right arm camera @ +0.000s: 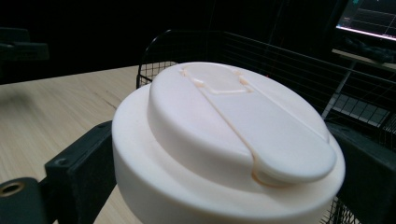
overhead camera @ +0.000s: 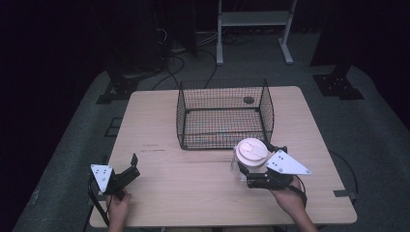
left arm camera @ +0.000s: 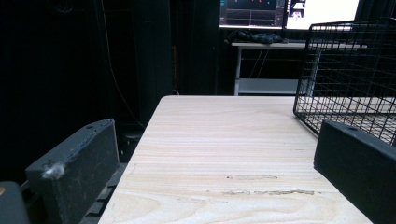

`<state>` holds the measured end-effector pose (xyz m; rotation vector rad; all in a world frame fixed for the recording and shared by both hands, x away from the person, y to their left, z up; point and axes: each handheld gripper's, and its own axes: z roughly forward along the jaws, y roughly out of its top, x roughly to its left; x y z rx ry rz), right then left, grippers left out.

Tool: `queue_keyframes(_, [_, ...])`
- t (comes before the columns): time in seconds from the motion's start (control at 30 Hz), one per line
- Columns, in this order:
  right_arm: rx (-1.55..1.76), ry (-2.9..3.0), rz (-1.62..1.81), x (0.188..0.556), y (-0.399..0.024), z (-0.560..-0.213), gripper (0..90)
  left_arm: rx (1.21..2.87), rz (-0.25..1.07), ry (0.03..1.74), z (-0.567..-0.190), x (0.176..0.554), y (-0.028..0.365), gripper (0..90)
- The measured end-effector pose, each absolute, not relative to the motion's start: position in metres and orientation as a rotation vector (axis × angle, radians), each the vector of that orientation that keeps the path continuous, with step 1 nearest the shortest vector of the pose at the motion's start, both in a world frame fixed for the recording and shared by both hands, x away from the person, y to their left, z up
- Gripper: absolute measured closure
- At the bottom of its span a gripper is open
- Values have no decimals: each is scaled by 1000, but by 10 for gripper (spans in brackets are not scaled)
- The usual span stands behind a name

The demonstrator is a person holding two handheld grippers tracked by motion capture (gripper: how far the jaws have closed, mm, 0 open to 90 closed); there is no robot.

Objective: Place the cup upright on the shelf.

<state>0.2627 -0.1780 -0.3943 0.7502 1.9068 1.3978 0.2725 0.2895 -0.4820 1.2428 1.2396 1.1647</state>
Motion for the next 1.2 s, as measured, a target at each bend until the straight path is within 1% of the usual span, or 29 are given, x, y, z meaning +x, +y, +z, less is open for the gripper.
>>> queue_keyframes(0.67, [684, 1880, 1460, 279, -162, -341, 43, 1240, 1162, 1241, -482, 273, 290, 0])
queue_keyframes(1.2, [654, 1838, 1440, 309, -147, -297, 43, 1234, 1159, 1244, -482, 273, 290, 0])
